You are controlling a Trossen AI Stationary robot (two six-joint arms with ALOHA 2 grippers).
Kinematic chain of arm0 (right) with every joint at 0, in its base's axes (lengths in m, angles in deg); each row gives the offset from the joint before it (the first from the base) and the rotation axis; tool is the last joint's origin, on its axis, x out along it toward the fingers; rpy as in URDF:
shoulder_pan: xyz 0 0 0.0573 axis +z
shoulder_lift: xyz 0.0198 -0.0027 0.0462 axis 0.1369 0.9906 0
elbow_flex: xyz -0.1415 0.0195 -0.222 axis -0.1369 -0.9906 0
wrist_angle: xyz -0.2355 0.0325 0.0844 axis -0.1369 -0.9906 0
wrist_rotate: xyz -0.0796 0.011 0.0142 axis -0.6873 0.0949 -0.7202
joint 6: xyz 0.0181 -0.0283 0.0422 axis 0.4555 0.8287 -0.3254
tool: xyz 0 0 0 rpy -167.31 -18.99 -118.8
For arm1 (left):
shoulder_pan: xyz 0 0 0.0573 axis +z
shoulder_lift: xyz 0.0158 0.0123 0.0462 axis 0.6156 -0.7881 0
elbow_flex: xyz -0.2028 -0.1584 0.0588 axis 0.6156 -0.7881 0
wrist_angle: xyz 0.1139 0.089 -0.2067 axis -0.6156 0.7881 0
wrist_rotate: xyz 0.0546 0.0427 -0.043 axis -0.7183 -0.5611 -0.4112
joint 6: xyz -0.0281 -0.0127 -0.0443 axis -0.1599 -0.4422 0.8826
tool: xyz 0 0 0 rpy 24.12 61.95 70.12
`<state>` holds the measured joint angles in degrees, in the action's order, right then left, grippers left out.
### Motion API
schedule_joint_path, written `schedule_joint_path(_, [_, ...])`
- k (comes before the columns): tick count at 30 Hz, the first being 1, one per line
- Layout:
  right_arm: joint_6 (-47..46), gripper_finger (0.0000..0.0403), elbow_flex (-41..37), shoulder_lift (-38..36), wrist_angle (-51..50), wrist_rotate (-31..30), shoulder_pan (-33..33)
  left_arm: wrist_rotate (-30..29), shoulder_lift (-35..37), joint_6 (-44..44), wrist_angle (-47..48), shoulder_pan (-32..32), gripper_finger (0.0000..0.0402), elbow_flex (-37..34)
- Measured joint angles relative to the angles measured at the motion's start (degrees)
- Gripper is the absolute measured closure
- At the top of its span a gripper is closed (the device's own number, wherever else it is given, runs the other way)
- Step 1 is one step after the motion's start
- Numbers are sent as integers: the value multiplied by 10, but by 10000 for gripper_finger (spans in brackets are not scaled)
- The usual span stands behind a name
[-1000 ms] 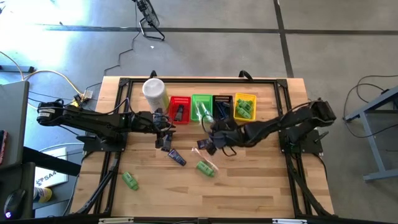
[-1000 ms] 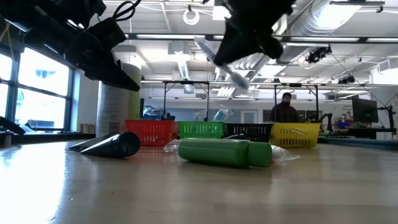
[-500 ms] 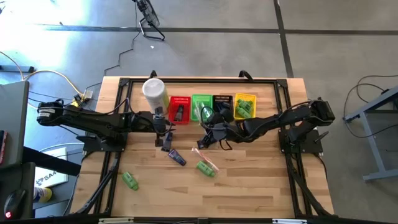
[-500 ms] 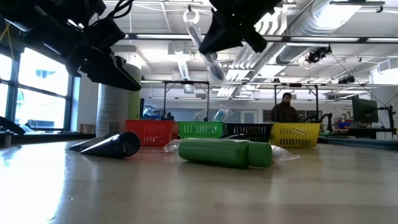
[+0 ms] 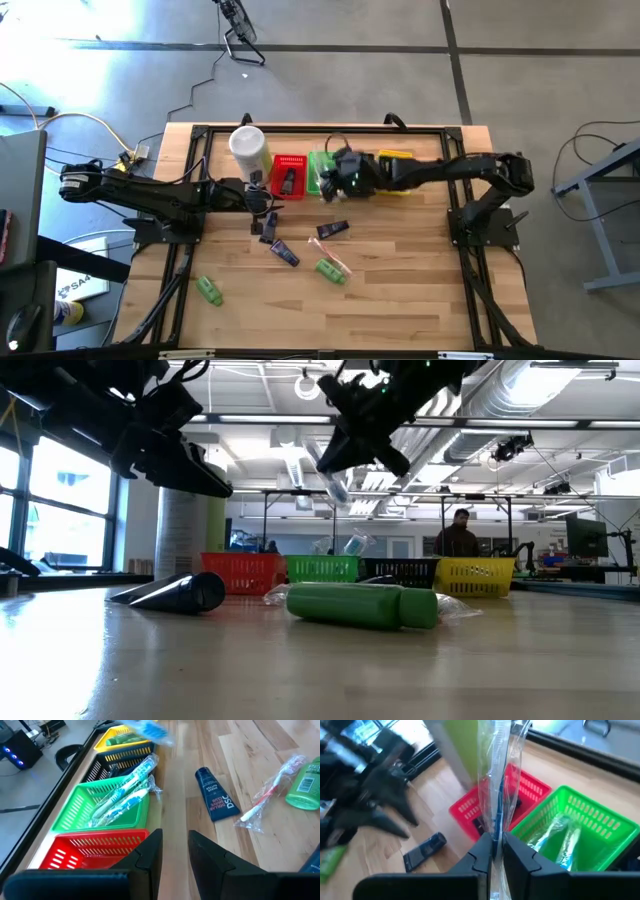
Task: Pick & Place Travel size toiletries
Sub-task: Put the dark blue toothbrush into the green bin
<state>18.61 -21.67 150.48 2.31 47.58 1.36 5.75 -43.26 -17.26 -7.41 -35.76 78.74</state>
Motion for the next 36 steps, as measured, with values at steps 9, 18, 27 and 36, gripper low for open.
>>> schedule_joint_path(9, [-43, 378, 0, 0, -40, 143, -106, 0, 0, 0, -1, 0, 313, 0])
schedule_joint_path(18, [-61, 378, 0, 3, -51, 155, -107, 0, 0, -28, -1, 0, 313, 0])
schedule_joint_path(27, [-78, 378, 0, 47, -38, 209, -109, 0, 0, -28, -2, 0, 313, 0])
schedule_joint_path(36, [-74, 335, 0, 55, -28, 190, -116, 0, 0, -28, -2, 0, 313, 0])
